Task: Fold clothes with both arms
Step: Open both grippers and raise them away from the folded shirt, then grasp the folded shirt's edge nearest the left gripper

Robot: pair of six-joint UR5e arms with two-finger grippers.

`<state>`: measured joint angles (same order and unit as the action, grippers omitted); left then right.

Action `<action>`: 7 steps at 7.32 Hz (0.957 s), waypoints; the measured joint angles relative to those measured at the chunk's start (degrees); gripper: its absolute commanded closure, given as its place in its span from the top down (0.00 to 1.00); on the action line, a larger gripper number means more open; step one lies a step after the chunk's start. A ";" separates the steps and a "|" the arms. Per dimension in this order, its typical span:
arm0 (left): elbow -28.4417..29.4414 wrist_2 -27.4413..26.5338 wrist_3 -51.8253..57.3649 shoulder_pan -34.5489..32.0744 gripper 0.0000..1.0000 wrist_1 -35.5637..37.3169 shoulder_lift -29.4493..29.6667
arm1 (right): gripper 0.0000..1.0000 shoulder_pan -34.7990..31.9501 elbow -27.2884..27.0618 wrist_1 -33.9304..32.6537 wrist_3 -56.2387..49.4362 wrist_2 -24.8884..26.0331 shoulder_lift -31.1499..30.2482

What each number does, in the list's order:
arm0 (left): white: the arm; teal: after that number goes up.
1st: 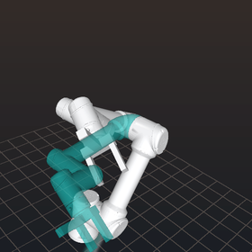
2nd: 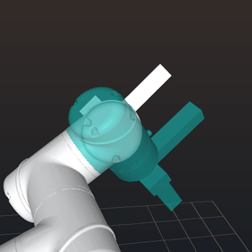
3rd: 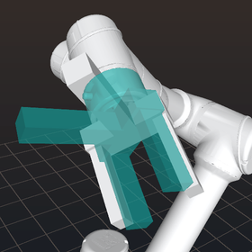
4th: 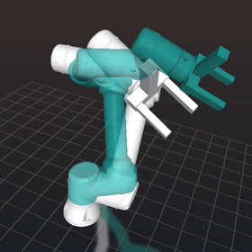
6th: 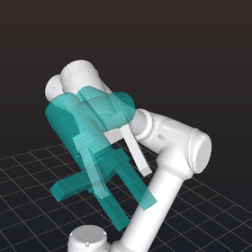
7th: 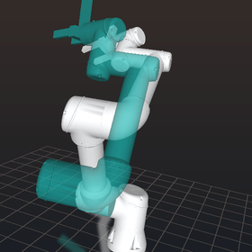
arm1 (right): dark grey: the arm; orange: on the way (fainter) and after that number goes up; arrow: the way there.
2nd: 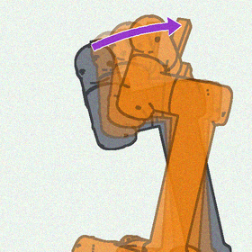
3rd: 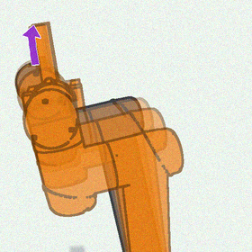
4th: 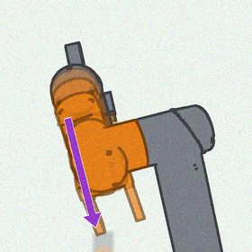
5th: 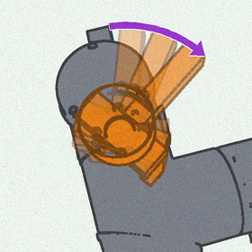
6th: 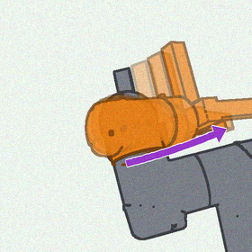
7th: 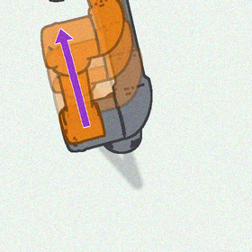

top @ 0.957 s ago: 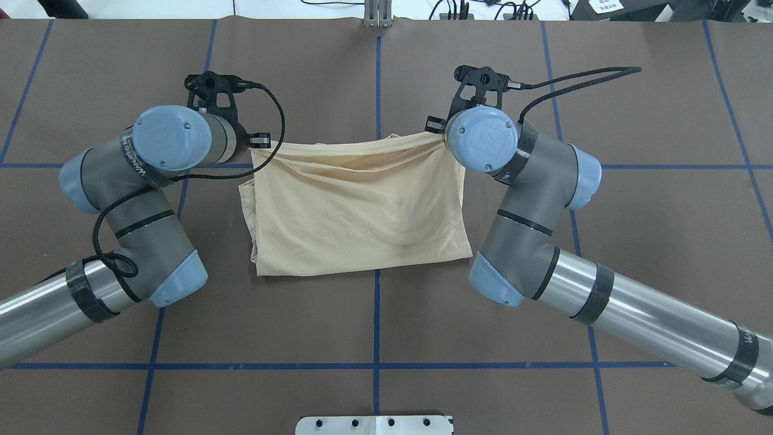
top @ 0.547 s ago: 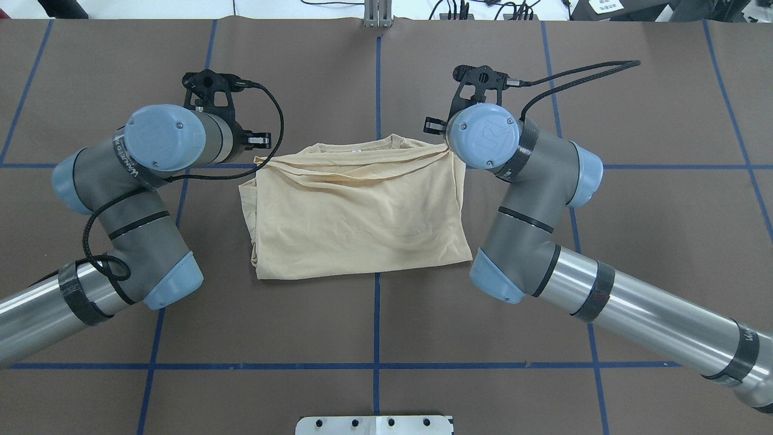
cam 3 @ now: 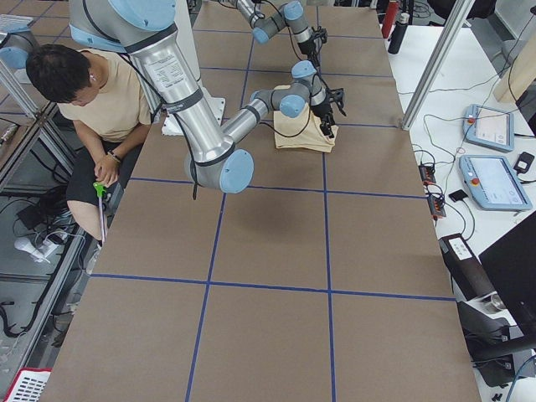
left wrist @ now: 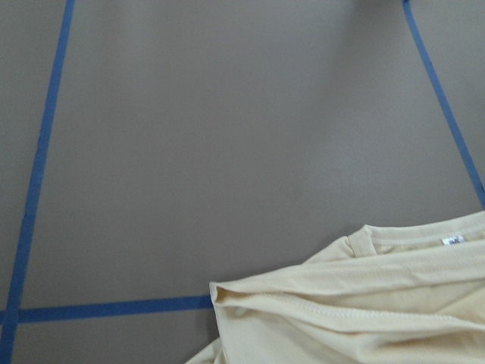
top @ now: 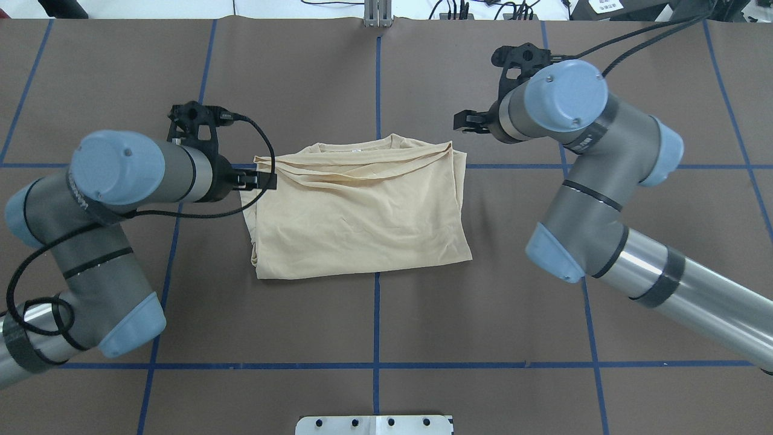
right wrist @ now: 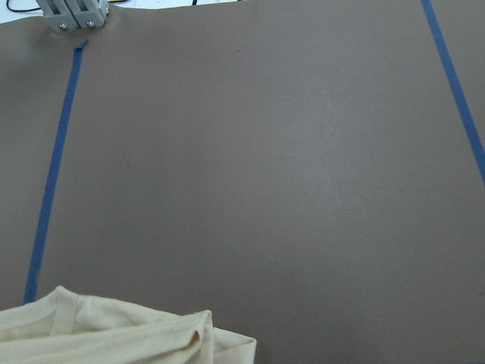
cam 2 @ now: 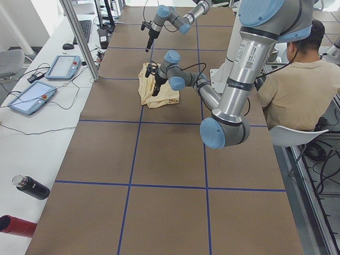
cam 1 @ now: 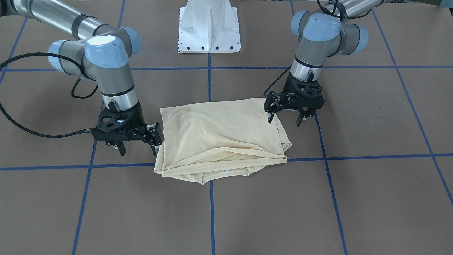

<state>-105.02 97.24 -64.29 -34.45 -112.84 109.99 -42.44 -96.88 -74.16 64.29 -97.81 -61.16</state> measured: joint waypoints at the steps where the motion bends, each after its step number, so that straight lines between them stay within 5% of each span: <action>1: -1.00 -0.01 -2.80 3.37 1.00 -0.38 -1.41 | 1.00 -1.50 -2.86 -0.01 -2.18 -2.47 -2.97; 3: -0.95 -1.55 -6.94 9.05 0.96 -3.31 -3.67 | 1.00 -2.65 -5.23 -0.02 -3.98 -4.05 -5.44; 6: -0.06 -2.34 -8.25 10.98 0.56 -5.68 -4.61 | 1.00 -2.76 -5.58 -0.02 -4.25 -4.00 -5.74; 7: 0.09 -2.34 -8.30 11.06 0.55 -5.77 -4.47 | 1.00 -2.76 -5.59 -0.02 -4.24 -3.93 -5.73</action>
<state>-104.93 94.90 -72.59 -23.39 -118.61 105.53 -45.20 -102.47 -74.18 60.05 -101.74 -66.90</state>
